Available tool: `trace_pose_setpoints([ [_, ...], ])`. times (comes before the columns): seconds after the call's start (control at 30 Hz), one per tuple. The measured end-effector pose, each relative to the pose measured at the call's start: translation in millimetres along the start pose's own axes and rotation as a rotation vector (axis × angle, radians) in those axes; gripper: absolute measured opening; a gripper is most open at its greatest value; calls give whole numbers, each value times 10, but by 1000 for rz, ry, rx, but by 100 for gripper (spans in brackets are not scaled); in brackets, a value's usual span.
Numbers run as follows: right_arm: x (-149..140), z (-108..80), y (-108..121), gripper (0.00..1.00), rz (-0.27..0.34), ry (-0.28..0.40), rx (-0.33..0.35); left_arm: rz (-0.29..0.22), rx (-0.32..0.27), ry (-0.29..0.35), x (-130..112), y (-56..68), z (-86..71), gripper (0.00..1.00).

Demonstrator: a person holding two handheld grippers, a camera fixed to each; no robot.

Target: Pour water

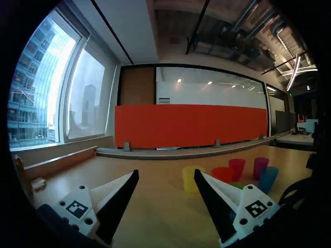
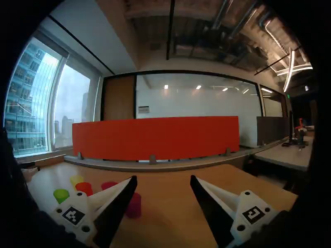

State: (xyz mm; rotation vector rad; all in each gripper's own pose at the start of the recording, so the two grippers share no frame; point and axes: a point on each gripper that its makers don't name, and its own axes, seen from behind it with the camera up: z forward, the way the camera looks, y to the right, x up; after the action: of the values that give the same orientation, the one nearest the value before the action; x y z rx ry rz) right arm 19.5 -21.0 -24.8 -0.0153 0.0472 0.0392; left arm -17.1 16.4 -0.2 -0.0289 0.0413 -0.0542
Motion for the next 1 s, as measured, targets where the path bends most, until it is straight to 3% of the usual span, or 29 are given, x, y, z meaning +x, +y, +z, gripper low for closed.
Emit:
trace_pose_setpoints([
  [0.6, 58, 28, 1, 99, -12, 3, -4, -10, 7, -20, -169, -66, 3, 100],
  [1.0, 77, 34, -16, 99, -16, 6, -1, -5, 3, -45, -225, -46, 39, 100],
])
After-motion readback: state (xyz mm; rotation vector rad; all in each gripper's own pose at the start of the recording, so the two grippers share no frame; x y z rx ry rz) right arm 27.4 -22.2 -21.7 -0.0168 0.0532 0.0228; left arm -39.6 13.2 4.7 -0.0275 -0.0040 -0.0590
